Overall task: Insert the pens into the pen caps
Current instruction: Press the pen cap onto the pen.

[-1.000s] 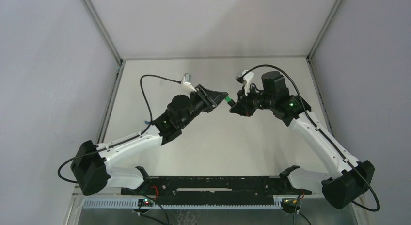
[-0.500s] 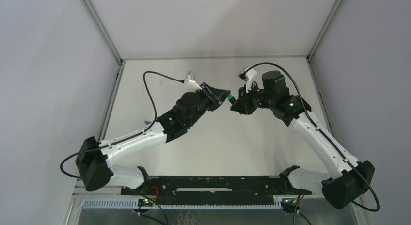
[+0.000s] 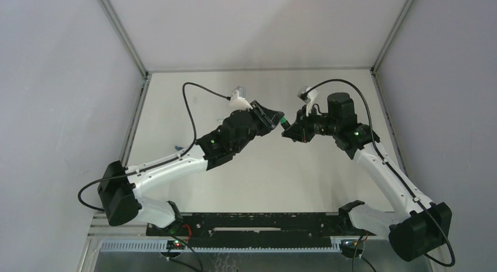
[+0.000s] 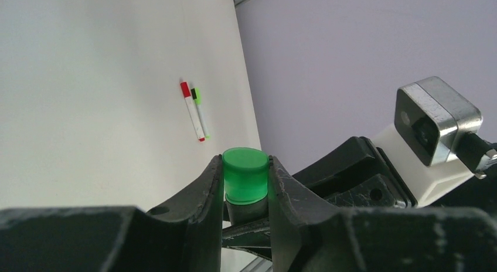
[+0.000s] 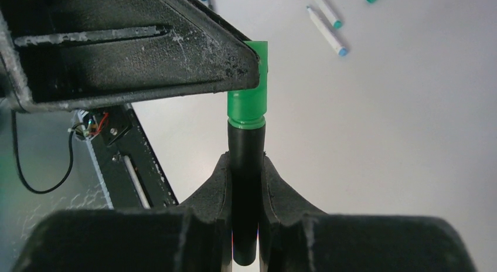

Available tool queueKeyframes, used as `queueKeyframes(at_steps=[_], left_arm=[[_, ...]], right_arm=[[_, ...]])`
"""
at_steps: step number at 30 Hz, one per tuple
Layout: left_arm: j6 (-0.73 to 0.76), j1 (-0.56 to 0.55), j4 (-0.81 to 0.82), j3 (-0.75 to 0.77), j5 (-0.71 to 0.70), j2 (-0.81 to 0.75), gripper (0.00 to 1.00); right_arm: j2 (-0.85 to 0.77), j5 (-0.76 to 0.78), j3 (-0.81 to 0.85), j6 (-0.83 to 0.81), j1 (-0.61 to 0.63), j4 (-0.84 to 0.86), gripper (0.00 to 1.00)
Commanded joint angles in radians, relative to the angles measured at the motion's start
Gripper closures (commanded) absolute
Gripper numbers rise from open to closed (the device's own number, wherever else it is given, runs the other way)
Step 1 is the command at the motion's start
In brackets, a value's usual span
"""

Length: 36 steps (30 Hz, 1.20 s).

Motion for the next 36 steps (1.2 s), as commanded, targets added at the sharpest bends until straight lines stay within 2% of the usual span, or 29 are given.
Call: queueKeyframes(at_steps=[1, 5, 18, 22, 31, 34, 36], left_arm=[[0.019, -0.06, 0.018, 0.031, 0.13, -0.047, 0.71], [0.037, -0.061, 0.021, 0.016, 0.113, -0.078, 0.58], [0.077, -0.063, 0.032, -0.004, 0.106, -0.121, 0.47], [0.094, -0.063, 0.024, -0.018, 0.102, -0.139, 0.38], [0.145, -0.063, 0.027, -0.094, 0.103, -0.207, 0.37], [0.221, -0.063, 0.067, -0.157, 0.097, -0.274, 0.37], [0.336, -0.063, 0.101, -0.205, 0.113, -0.336, 0.37]], right_arm=[[-0.052, -0.16, -0.028, -0.016, -0.027, 0.202, 1.0], [-0.075, -0.182, -0.056, -0.015, -0.044, 0.217, 1.0], [-0.113, -0.222, -0.096, -0.021, -0.065, 0.23, 1.0], [-0.122, -0.247, -0.097, -0.013, -0.08, 0.233, 1.0], [-0.135, -0.318, -0.103, 0.0, -0.098, 0.241, 1.0], [-0.14, -0.354, -0.105, -0.013, -0.112, 0.23, 1.0], [-0.144, -0.41, -0.105, -0.035, -0.127, 0.215, 1.0]])
